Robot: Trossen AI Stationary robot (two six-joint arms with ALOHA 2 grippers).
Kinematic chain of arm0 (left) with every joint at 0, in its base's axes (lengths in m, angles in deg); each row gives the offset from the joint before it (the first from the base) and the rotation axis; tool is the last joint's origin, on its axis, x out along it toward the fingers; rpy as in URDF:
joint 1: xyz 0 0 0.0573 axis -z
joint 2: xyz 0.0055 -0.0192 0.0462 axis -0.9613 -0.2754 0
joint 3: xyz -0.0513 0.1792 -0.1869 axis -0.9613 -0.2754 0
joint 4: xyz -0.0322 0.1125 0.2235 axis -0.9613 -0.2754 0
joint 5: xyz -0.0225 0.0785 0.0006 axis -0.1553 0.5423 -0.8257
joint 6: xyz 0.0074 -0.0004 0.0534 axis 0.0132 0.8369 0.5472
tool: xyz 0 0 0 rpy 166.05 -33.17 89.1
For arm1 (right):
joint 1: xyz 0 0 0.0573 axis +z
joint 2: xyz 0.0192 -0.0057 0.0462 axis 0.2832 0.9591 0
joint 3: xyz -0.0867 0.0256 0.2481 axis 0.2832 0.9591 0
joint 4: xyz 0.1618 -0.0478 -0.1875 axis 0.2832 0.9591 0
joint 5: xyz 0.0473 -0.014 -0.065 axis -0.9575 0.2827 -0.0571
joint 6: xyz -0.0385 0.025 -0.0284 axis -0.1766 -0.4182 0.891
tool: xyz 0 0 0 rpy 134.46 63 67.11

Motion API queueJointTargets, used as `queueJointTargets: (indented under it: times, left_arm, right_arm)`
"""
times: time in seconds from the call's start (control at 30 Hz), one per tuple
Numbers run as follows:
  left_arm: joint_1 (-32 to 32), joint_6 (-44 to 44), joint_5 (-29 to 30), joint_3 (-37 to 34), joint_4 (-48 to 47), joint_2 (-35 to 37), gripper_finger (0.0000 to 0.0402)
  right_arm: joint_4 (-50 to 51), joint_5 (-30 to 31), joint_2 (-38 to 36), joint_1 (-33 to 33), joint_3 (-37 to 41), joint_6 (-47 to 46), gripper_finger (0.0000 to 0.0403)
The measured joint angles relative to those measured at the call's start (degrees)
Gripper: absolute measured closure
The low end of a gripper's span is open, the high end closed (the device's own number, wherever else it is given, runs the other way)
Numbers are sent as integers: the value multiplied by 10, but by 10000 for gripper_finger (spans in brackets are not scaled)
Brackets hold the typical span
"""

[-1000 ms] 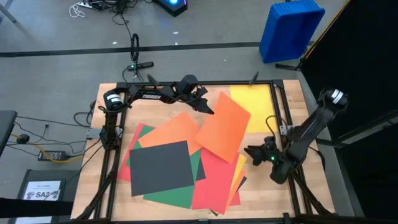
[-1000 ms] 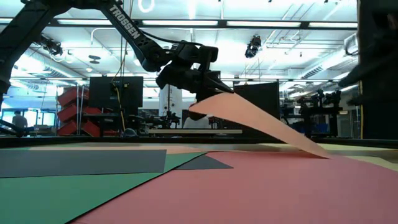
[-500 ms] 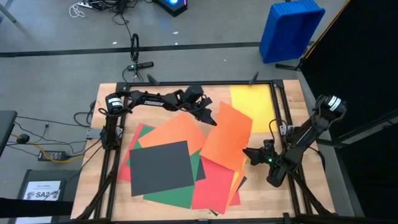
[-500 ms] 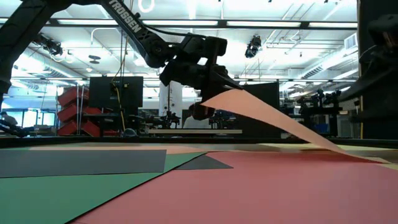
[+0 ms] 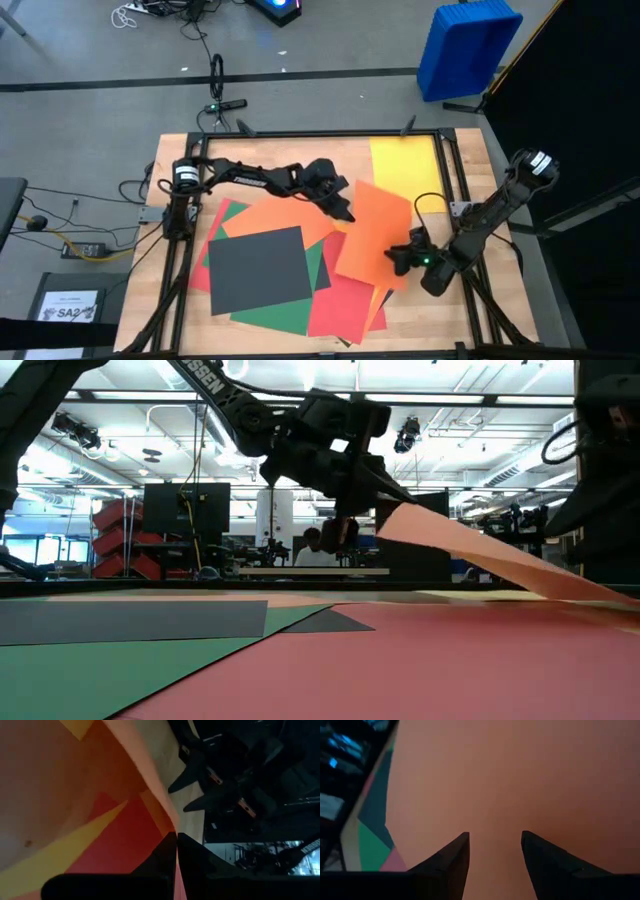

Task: Organize paper
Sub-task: Move the orange colored paper to the bottom right of the table

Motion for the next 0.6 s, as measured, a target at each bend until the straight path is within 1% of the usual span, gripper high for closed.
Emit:
queueJointTargets:
  times: [0.17,0.27,0.43,0.6]
  left_arm:
    - [30,-30,14,0,-4,0,402]
    - [44,-39,33,0,-22,0,402]
    - [72,-34,72,0,-67,0,402]
    - [80,-16,72,0,-75,0,402]
  right_arm:
    - [18,-72,0,-20,-16,26,246]
    - [18,-112,0,-26,-19,33,246]
    - [25,-159,0,-26,-19,33,248]
    - [42,-223,0,-25,-19,31,248]
